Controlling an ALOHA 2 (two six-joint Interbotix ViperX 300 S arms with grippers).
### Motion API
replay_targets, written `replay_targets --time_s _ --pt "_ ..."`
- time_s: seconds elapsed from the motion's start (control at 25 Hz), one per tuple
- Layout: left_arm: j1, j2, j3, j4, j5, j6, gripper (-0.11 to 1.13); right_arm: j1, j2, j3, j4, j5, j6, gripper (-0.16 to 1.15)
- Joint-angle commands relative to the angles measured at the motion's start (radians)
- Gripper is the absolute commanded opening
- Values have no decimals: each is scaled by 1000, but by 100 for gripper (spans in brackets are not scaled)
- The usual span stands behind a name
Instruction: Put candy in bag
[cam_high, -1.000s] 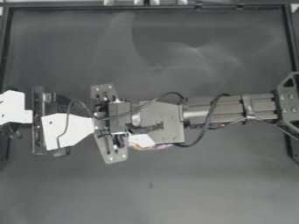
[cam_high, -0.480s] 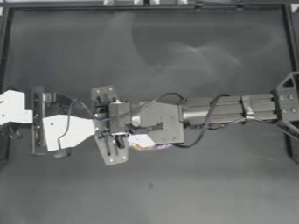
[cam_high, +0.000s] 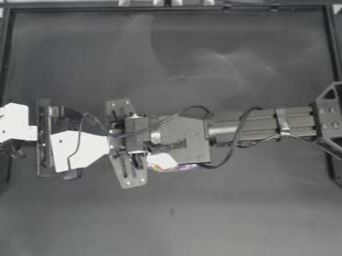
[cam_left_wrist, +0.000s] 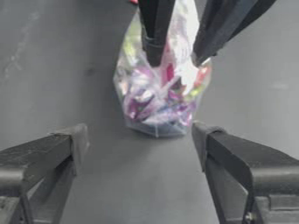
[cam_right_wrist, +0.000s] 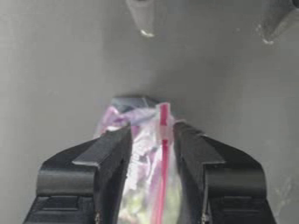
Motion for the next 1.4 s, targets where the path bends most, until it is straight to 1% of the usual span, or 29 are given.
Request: replay_targets --time_s 0.04,0.6,0.84,1.08,1.32,1.4 --pt "-2 -3 -9 -3 -2 -2 100 -5 -26 -14 -3 -5 -2 73" --pt "-6 -3 -9 -8 2 -2 100 -6 -26 -15 -26 -12 0 70" --pt "-6 -3 -6 -11 8 -2 100 -6 -26 -17 -28 -11 -2 55" --pt "-9 -3 -6 -14 8 -2 100 -6 -26 -17 -37 -9 -2 53" --pt "-14 -3 -8 -15 8 -2 100 -6 -26 -20 -49 -12 -3 43" --pt "-14 -3 -8 -15 9 -2 100 -6 -26 -21 -49 -11 -3 42"
